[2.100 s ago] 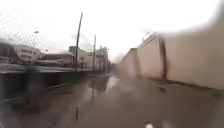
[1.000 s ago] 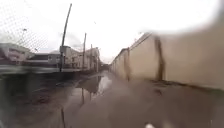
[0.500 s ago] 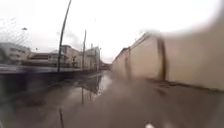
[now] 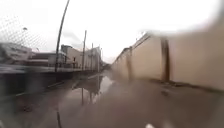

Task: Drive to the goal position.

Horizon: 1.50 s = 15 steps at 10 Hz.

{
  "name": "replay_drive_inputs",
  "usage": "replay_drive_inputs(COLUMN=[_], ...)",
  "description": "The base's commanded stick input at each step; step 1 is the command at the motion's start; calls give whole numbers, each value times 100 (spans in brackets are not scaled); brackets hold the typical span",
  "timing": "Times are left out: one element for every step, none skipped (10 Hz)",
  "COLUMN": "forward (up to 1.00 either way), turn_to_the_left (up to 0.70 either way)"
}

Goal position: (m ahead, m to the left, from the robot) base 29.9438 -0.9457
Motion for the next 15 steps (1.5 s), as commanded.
replay_drive_inputs(forward=[50, 50, 50, 50, 50, 50, 50, 50, 50, 50, 50, 50, 50, 50, 50], turn_to_the_left=[3, 3, 3, 3, 3, 3, 3, 3, 3, 3, 3, 3, 3, 3, 3])
